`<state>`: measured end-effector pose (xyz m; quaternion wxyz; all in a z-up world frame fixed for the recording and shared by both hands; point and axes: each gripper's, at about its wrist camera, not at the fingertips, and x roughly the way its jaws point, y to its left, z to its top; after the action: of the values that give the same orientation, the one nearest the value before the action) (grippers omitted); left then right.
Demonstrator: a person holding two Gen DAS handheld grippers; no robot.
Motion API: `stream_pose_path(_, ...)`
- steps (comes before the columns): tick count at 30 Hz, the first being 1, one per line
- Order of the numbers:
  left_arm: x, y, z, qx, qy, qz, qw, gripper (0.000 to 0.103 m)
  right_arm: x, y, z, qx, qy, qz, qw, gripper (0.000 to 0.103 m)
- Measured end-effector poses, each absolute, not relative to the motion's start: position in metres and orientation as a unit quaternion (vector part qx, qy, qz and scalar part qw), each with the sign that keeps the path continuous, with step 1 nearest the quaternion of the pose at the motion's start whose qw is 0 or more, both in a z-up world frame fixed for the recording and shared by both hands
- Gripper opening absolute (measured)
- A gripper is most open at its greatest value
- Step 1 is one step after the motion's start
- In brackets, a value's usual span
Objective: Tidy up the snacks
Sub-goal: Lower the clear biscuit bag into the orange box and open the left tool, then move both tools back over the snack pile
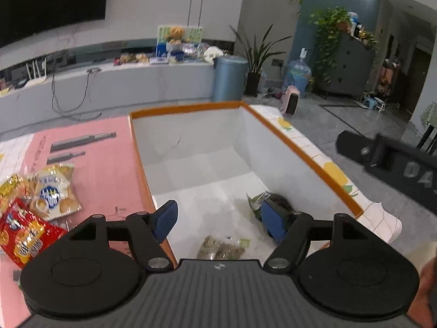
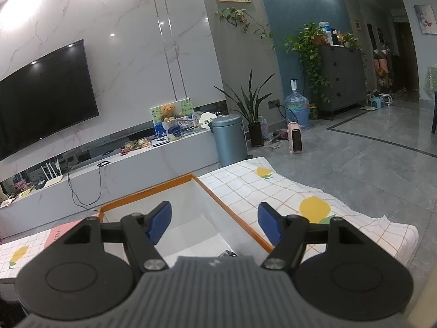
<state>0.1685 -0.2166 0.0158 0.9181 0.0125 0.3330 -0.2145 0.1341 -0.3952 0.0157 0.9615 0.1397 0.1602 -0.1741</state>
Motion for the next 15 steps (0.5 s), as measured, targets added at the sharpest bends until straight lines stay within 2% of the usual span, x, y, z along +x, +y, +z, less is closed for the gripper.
stream_pose_path(5, 0.159, -0.208, 0.027, 0.016, 0.325, -0.205, 0.923, 0.084, 0.134, -0.395, 0.016, 0.147, 0.159, -0.172, 0.961, 0.070)
stream_pose_path(7, 0.153, -0.197, 0.032, 0.012, 0.322, -0.191, 0.927, 0.084, 0.134, -0.395, 0.016, 0.148, 0.157, -0.172, 0.961, 0.076)
stream_pose_path(15, 0.135, -0.143, 0.038, -0.004, 0.330, -0.140, 0.934, 0.086, 0.131, -0.392, 0.015, 0.175, 0.142, -0.144, 0.964, 0.077)
